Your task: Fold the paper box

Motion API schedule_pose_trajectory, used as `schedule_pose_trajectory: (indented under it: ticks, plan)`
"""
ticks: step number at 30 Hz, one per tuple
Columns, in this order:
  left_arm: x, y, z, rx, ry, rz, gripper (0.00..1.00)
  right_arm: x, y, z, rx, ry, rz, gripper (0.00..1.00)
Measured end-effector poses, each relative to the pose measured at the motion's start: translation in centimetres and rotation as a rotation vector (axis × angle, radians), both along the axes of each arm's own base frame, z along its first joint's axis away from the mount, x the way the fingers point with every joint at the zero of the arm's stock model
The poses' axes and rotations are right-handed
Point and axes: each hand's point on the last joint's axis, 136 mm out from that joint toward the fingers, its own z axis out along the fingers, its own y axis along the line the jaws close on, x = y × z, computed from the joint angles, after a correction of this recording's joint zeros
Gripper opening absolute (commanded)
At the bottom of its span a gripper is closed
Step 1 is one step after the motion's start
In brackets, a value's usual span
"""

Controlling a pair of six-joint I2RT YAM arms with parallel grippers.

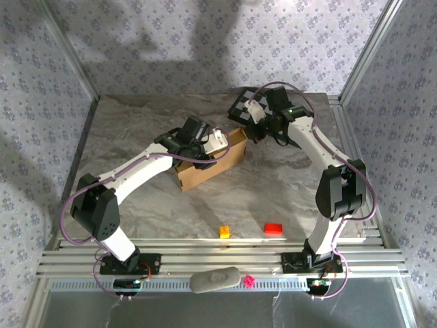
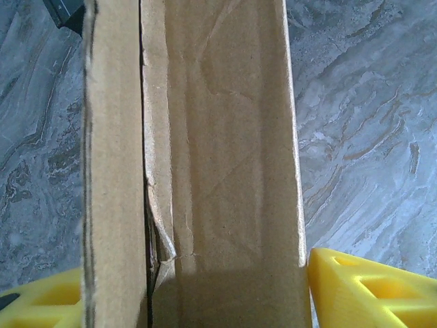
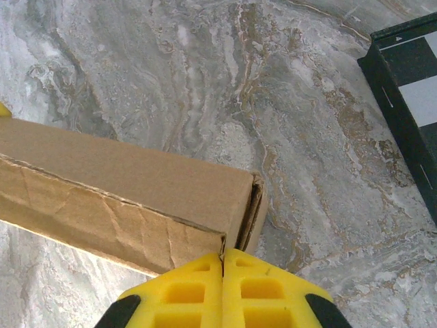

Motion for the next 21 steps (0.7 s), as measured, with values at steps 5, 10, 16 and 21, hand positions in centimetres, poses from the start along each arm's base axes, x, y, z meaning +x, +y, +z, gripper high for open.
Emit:
schedule_pose_trajectory:
  ticks: [5, 10, 16, 21]
  plan:
    - [0.1, 0.2, 0.1, -0.002, -0.002, 0.017, 0.78, 0.0, 0.0, -0.7, -0.011, -0.002, -0.005, 0.0]
    - [0.3, 0.6, 2.6, -0.074, -0.021, 0.105, 0.8, 0.0, -0.1, -0.7, -0.014, 0.001, -0.017, 0.0]
    - [-1.3, 2.8, 10.6, -0.269, -0.087, 0.251, 0.79, -0.1, -0.2, -0.4, -0.012, 0.023, -0.035, 0.0]
    - [-4.0, 7.6, 13.5, -0.369, -0.027, 0.43, 0.65, -0.1, -0.3, 0.2, -0.015, 0.04, -0.057, 0.0]
